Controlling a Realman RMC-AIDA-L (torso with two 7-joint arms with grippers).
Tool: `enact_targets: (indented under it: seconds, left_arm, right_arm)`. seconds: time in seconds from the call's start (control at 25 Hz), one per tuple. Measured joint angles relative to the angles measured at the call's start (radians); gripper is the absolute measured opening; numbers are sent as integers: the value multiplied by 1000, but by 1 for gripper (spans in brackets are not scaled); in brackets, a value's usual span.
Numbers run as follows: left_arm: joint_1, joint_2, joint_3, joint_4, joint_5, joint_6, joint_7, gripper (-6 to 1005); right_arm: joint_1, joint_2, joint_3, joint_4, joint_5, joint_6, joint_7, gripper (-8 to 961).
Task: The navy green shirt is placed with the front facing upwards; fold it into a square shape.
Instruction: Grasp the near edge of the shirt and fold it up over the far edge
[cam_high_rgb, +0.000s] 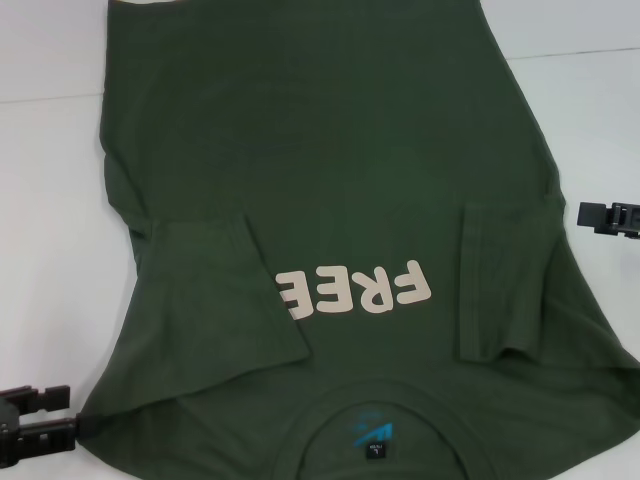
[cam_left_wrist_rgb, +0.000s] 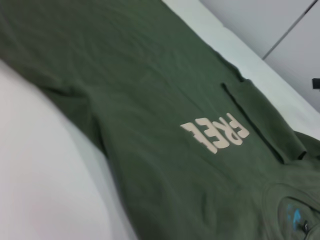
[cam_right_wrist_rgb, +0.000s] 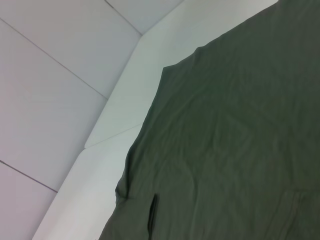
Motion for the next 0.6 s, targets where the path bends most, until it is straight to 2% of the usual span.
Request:
enact_targets:
  seconds: [0.6]
  left_arm:
    - [-30,5,0,-51,95,-10,-52,785]
  right_arm:
    - [3,1,0,-3,0,2,-1,883]
